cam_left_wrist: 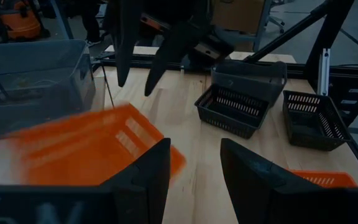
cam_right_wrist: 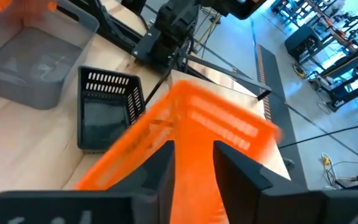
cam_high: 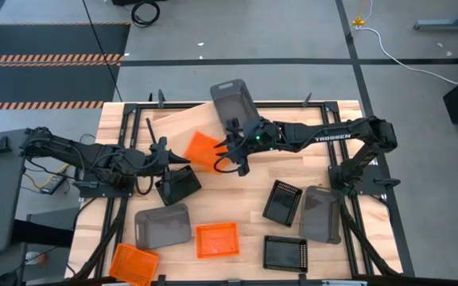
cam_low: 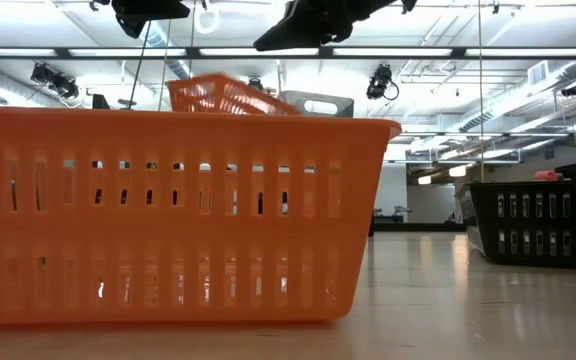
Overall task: Stack baskets on shelf by color
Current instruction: Put the top right orange bin on the shelf
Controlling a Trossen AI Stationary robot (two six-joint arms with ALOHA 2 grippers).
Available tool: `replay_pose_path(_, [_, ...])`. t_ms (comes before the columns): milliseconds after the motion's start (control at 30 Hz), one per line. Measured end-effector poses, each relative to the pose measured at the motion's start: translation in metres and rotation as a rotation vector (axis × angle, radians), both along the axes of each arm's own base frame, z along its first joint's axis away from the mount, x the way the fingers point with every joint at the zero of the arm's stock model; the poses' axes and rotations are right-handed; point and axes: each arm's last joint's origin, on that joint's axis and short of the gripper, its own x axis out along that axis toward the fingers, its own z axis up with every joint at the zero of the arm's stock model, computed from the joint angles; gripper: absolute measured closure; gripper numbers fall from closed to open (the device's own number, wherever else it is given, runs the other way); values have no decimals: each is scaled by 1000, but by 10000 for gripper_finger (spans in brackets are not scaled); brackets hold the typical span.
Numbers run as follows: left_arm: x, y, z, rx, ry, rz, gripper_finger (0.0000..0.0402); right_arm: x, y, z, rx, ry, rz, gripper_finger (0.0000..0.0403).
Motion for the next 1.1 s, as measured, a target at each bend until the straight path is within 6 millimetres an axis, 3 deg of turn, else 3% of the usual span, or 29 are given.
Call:
replay_pose_path(333, [0, 0, 0, 1, 0, 0, 253, 0, 0, 1, 59, -12, -27, 269])
replay_pose_path(467, [0, 0, 0, 1, 0, 0, 253, -4, 3, -8, 84, 92, 8, 268])
replay_pose_path(733, [0, 0, 0, 1, 1, -1, 253, -31, 22, -62, 111, 471, 87, 268])
replay_pose_path(900, [0, 0, 0, 1, 1, -1, 253, -41, 36, -100, 28, 473, 179, 268])
replay_pose_path(1100, [0, 0, 0, 1, 1, -1, 253, -45, 46, -120, -8, 391, 225, 268])
